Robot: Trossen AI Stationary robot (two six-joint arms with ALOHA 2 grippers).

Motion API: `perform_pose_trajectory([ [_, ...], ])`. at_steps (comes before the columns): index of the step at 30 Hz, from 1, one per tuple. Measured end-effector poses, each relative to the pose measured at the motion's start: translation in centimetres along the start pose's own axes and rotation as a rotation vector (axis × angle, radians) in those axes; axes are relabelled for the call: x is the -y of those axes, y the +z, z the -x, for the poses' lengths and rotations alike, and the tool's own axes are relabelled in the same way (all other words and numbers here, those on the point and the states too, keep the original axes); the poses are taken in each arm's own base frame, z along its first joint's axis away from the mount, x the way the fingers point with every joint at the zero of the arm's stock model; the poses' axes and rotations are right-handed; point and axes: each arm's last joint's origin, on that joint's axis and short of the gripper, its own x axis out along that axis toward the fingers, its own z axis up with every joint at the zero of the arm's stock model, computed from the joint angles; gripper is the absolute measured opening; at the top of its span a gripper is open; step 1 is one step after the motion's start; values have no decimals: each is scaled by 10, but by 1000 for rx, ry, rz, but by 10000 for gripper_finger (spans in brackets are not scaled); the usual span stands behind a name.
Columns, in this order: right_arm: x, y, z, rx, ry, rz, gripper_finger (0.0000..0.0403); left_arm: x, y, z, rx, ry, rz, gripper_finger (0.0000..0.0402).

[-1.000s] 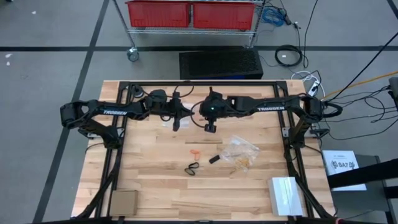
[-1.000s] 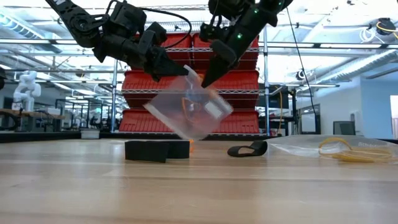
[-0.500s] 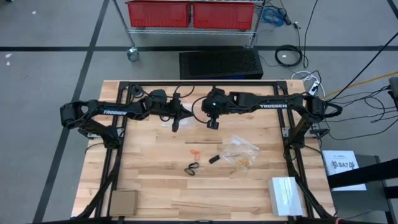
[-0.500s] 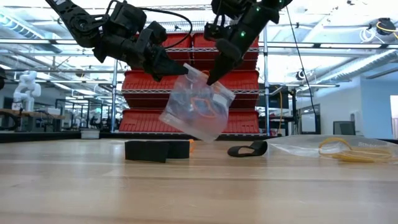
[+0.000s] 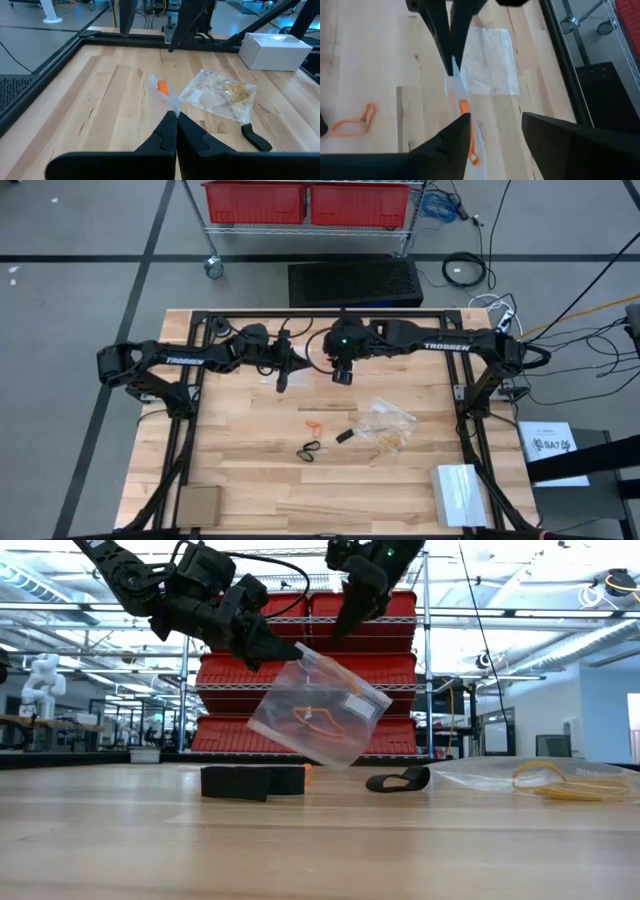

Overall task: Sort rubber bands
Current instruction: Put the orange rubber band into the top right transparent zip lock bag

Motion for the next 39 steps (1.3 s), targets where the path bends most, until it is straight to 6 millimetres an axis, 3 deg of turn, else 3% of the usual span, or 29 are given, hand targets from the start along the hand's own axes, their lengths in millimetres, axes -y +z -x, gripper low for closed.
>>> perform_pose_trajectory([
  [4,-1,-5,-4,-46,2,-1,134,0,0,0,0,0,0,0],
  [10,-5,-11,-24,-78,8,12,12,0,0,0,2,0,-1,0],
  [17,-14,-10,-36,-67,83,17,6,0,0,0,2,0,-1,0],
  [25,-18,-8,-26,-59,28,19,2,0,1,0,5,1,-2,0],
  [34,-18,-9,-29,-72,26,28,1,0,0,0,1,1,0,0],
  [39,-19,-8,-17,-56,-26,37,0,0,1,0,6,3,-3,0],
])
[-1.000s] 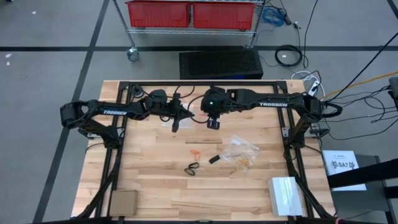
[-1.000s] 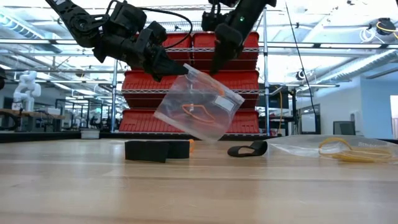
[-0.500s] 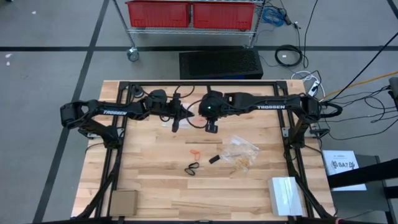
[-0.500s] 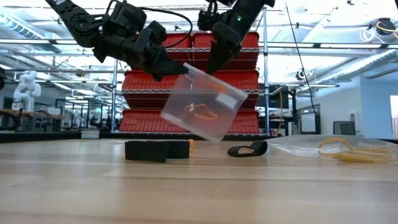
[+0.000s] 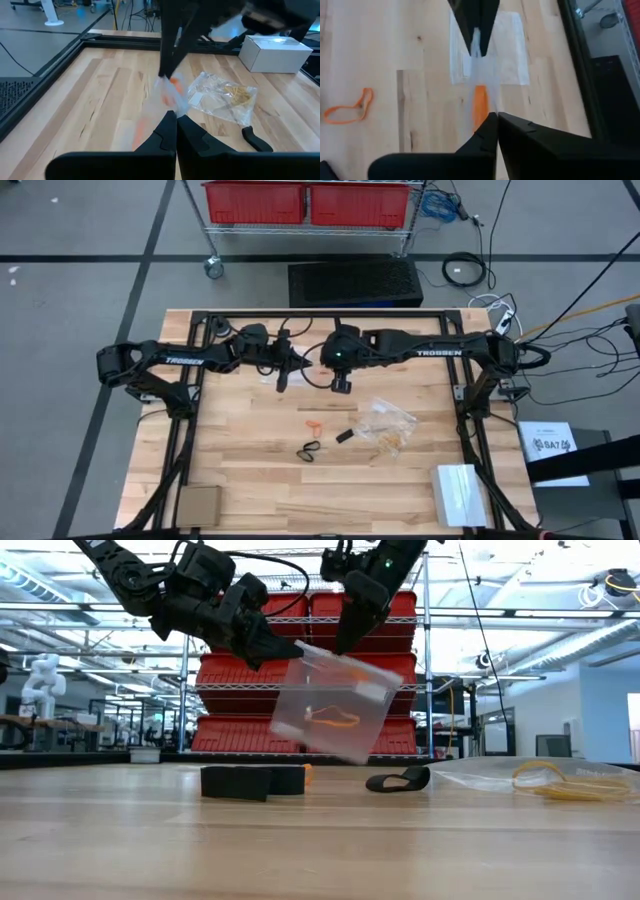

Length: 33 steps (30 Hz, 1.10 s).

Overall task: Sort rubber bands
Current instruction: Put the orange rubber band into the top right transparent zip lock bag

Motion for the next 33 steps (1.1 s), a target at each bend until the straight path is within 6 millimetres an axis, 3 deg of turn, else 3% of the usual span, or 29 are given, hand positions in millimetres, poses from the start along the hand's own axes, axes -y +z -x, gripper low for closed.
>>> perform_pose_trajectory([
  [7,4,0,10,13,-32,-39,7,0,-2,0,-14,-1,7,0],
  [15,3,-2,9,-3,24,-73,75,0,-1,0,-7,-1,4,0],
  [17,2,-2,9,-3,39,-69,69,0,-1,0,-8,-1,4,0],
  [22,-1,-1,6,0,37,-36,8,0,-1,0,-7,-1,3,0],
  [33,-3,-1,-25,-24,105,-7,1,0,0,0,-3,-1,2,0],
])
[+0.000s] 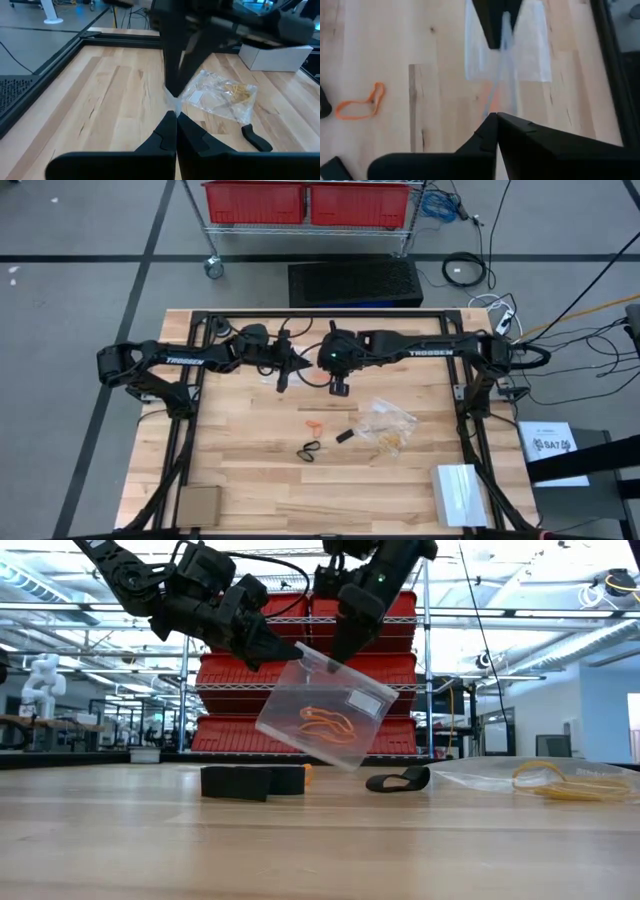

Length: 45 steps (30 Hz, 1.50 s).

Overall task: Sort rubber bands
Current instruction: Put the orange rubber band into the top right transparent zip lock bag

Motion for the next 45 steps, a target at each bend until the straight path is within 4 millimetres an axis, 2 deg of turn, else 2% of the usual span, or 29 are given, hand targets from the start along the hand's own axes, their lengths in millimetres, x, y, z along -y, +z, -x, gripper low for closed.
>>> perform_pose_trajectory([
  [5,-1,5,-6,56,94,-29,28,0,0,0,0,0,0,0],
  [12,-2,3,-12,24,105,-116,124,0,0,0,1,0,0,0],
  [15,-2,0,-11,2,104,-115,146,0,0,0,1,0,0,0],
  [18,0,0,4,7,99,-122,150,0,0,0,1,0,0,0],
  [24,5,-1,48,62,52,-171,151,0,0,0,0,0,0,0],
  [27,-2,-2,62,68,76,-197,151,0,0,0,1,2,0,0],
  [29,-16,-2,62,52,136,-188,151,0,0,0,1,2,0,0],
  [32,-46,-1,47,7,208,-155,151,0,0,0,1,3,0,0],
  [38,-101,-3,-3,-60,263,-108,165,2,0,-1,-1,-3,-1,0],
  [41,-117,-8,-27,-99,269,-103,183,5,0,-2,-2,-16,-4,0],
  [45,-127,-18,-59,-163,231,-77,206,11,1,-4,-2,-35,-10,0],
])
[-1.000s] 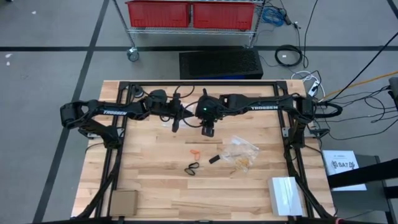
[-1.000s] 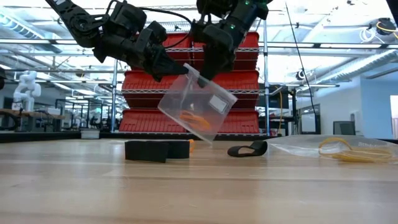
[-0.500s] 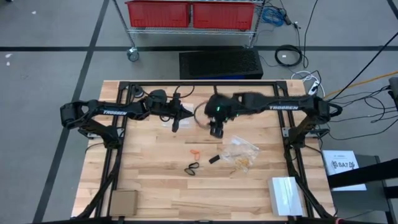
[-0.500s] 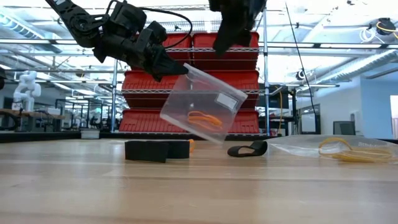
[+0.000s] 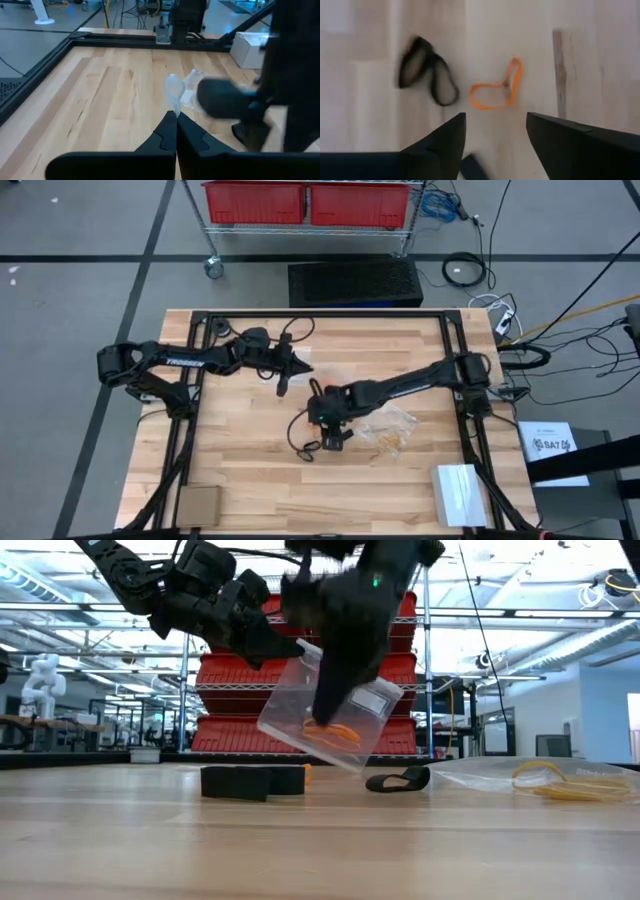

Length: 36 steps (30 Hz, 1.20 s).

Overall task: Sort rubber bands
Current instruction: Put the orange rubber band into the top right transparent zip lock bag

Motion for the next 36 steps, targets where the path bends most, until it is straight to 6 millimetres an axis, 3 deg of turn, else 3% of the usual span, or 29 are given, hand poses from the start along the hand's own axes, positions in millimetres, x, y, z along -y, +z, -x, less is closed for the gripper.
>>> perform_pose_trajectory([
  [5,-2,-1,-32,2,-5,78,219,3,0,-1,-7,-12,0,0],
  [10,-7,-5,-47,-22,0,157,204,6,0,-2,-9,-22,-1,0],
  [13,-9,-8,-50,-44,-2,178,158,6,0,-2,-9,-22,-2,0],
  [18,-9,-8,-43,-53,10,216,22,6,1,-2,2,-21,-7,0],
  [23,-4,0,-6,5,10,206,9,6,0,-2,-3,-22,-6,0],
  [26,-1,6,29,86,-2,189,2,6,0,-2,-3,-22,-6,0],
  [31,8,9,93,233,-178,148,1,6,0,-2,-2,-22,-9,0],
  [36,30,8,127,303,-306,74,1,6,1,-2,0,-22,-13,0],
])
